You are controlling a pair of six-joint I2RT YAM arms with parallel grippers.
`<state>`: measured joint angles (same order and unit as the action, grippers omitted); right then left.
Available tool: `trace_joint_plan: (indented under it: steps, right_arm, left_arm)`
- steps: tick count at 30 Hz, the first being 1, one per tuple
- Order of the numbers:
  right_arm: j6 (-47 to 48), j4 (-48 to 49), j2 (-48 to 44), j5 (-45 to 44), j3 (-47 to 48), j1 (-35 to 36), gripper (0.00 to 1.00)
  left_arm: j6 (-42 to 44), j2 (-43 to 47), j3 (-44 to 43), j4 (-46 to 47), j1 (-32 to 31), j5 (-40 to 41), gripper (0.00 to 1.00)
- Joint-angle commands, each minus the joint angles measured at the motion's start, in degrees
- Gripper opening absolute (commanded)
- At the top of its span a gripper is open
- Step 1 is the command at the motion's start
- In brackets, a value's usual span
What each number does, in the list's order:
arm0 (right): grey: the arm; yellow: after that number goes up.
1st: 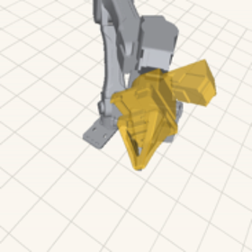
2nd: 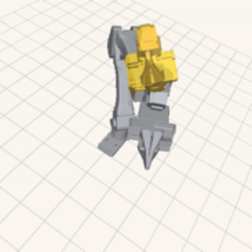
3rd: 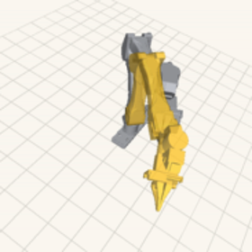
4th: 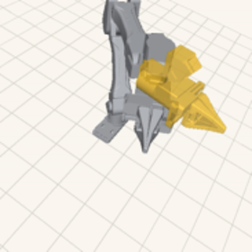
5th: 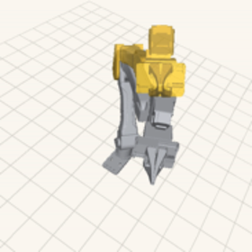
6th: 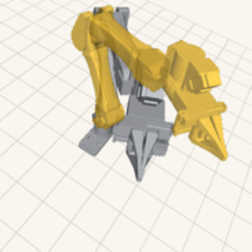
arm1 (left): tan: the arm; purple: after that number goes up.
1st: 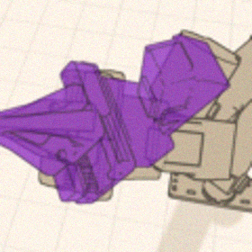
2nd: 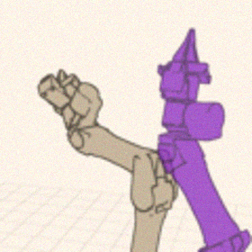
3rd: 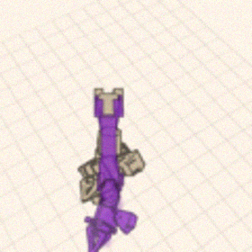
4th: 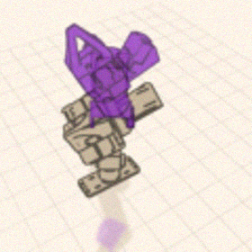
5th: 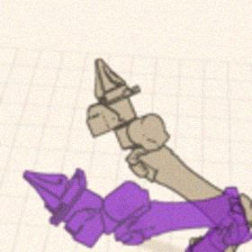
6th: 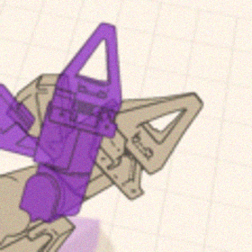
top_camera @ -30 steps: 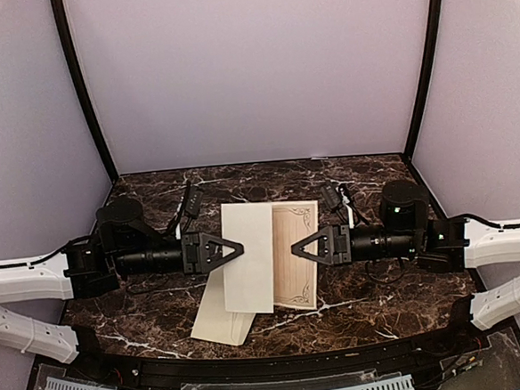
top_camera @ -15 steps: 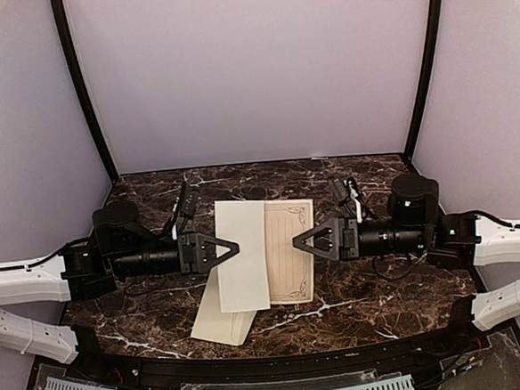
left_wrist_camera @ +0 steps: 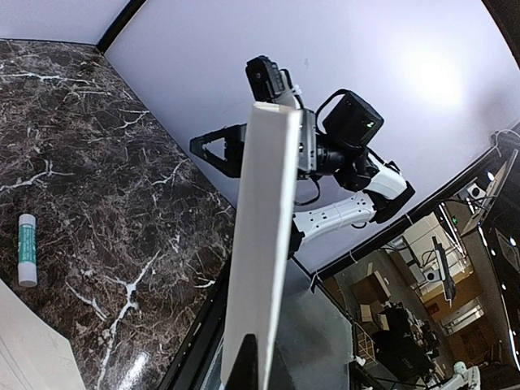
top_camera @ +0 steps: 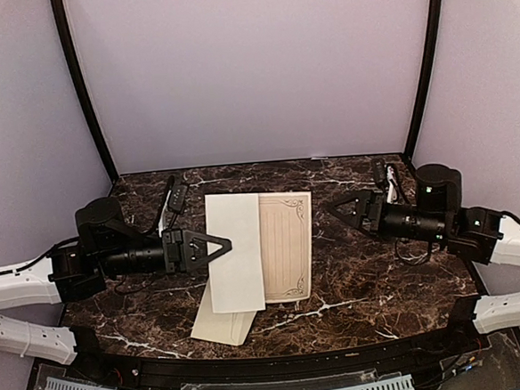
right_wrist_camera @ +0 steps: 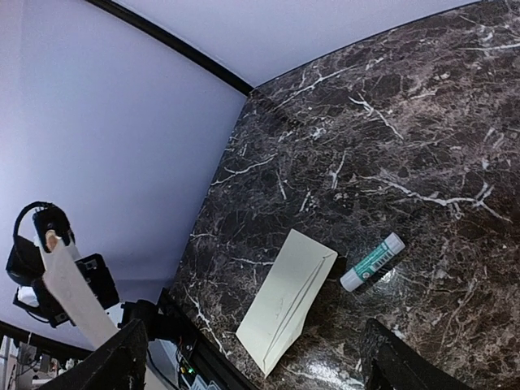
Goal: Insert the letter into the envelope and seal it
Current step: Fold the letter.
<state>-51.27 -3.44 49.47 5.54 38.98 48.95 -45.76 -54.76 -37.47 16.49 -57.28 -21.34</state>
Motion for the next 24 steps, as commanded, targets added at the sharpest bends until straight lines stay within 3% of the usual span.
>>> trace_joint_plan:
  steps: [1,8,15,24]
  right_arm:
    - [-1.9,0.4,1.8,1.5,-2.8,-1.4,0.87]
    - [2.9,10.8,7.6,15.6,-2.9,1.0,0.89]
    - [7.6,12.2,12.5,18.6,3.2,7.6,0.92]
    - [5.7,23.6,12.9,25.1,3.9,10.3,0.94]
  left_arm:
    - [0.4,0.7,-1.8,2.5,-0.1,-4.4,0.0]
    - [-0.3,-0.8,-2.3,6.4,-0.1,-7.4,0.0]
    - [-0.8,-2.9,-2.6,9.3,-0.1,-8.6,0.0]
    - [-0.2,-3.4,-2.5,8.2,-0.2,-6.1,0.0]
